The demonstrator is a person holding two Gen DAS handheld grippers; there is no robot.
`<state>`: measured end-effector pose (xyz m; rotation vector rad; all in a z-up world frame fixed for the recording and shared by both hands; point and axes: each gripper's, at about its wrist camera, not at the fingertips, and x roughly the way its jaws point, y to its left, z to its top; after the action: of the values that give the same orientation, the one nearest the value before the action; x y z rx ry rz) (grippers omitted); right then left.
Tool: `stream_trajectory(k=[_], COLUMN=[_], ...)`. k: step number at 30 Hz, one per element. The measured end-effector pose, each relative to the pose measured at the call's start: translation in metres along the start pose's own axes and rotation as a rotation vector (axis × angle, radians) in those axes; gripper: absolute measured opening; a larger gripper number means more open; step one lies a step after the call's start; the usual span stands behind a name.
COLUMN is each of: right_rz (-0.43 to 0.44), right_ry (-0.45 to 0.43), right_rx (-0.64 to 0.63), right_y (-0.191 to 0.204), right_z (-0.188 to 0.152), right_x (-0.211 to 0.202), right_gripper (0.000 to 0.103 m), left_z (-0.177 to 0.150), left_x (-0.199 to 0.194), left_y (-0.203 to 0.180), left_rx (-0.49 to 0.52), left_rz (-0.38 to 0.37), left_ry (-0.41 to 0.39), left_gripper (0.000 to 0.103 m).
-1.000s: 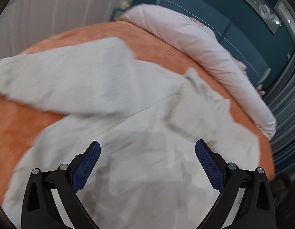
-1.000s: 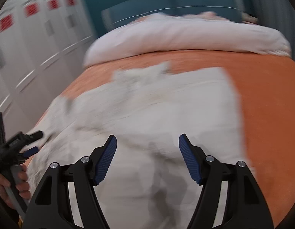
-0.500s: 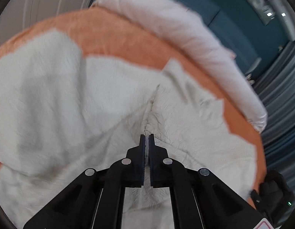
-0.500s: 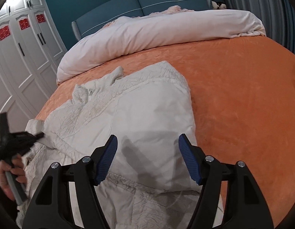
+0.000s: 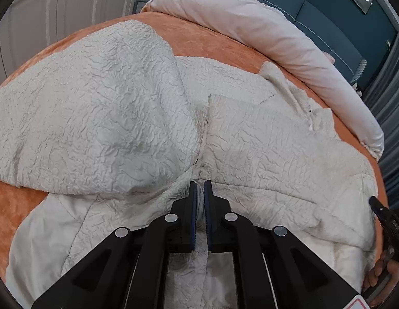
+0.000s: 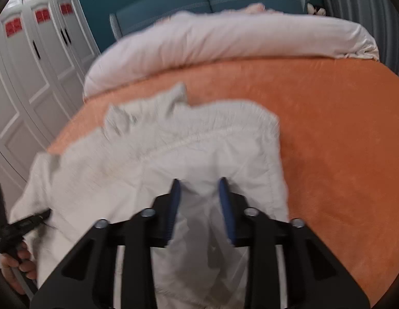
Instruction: Fold large clothes
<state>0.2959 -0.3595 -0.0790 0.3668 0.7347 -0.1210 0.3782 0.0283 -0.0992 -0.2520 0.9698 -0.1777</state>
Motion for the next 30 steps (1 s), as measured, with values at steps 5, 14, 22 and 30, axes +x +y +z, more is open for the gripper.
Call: stream_trajectory(k=[5, 14, 22, 30], right_rz=[-0.013, 0.016, 0.037, -0.041], right_ry=[0.046, 0.025, -0.044, 0.078], right_rx=[0.035, 0.062, 0.041, -0.228], right_y=[-0.013, -0.02, 0.025, 0.112], right_z=[-0.018, -0.025, -0.009, -0.043], right_x=[0.03, 0.035, -0.019, 0.032], right_gripper=[0.011, 0.011, 0.016, 0.015], left_z=[-0.013, -0.018, -0.021, -0.021], left_x=[0.011, 0.016, 0.013, 0.011], left_y=[-0.003, -0.011, -0.004, -0.002], left_rx=[0.039, 0.074, 0.059, 0.052], left_rz=[0.029, 0.055, 0.031, 0.021], left_ry=[-0.027, -0.068, -0.074, -0.077], left_gripper=[0.015, 0.017, 0.017, 0.017])
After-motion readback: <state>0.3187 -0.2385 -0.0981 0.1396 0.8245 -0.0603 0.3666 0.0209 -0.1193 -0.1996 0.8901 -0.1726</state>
